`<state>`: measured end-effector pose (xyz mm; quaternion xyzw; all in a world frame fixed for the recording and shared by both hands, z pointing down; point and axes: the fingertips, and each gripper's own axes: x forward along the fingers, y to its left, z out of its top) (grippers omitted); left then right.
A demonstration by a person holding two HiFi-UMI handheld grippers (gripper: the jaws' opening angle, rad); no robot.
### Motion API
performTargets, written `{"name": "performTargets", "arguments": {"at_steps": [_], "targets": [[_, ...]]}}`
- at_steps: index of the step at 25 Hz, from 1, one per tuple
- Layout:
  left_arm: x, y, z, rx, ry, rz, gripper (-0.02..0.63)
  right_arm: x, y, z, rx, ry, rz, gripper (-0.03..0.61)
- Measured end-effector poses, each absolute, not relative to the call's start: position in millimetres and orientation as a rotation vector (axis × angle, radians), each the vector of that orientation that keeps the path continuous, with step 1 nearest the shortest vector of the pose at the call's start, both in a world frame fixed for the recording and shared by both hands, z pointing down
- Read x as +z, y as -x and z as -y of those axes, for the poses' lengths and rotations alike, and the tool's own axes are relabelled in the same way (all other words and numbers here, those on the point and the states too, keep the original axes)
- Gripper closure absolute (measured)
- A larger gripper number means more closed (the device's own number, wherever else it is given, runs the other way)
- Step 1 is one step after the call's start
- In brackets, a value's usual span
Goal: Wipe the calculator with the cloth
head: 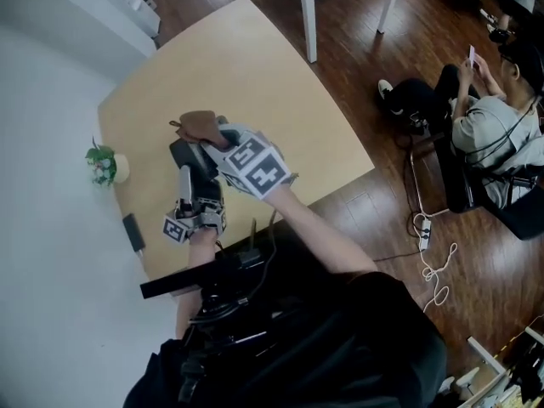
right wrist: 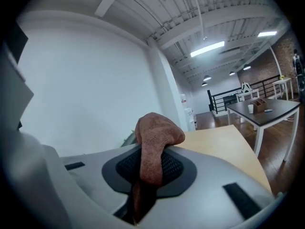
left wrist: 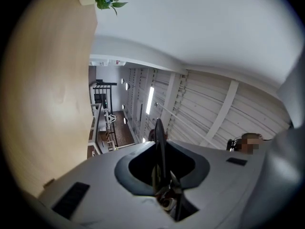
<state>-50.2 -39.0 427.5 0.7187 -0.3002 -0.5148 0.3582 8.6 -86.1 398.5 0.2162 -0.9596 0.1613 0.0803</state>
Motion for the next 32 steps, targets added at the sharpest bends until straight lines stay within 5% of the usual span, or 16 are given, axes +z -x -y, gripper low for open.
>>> {"name": "performTargets", "arguments": {"at_steps": [12, 22, 32], "targets": [[427, 68, 33, -1.389, -1.828, 0.750, 0.545, 441, -92, 142, 0.642, -1.006, 2.719, 0.520], [423, 66, 34, -1.443, -1.793, 0.741, 0.541, 383, 7, 62, 0.414, -0.572, 2.927, 0.518], [425, 77, 29, -1.497, -1.747, 0.711, 0.537, 438, -54, 122, 0.541, -0.878, 2.756, 0.518]]}}
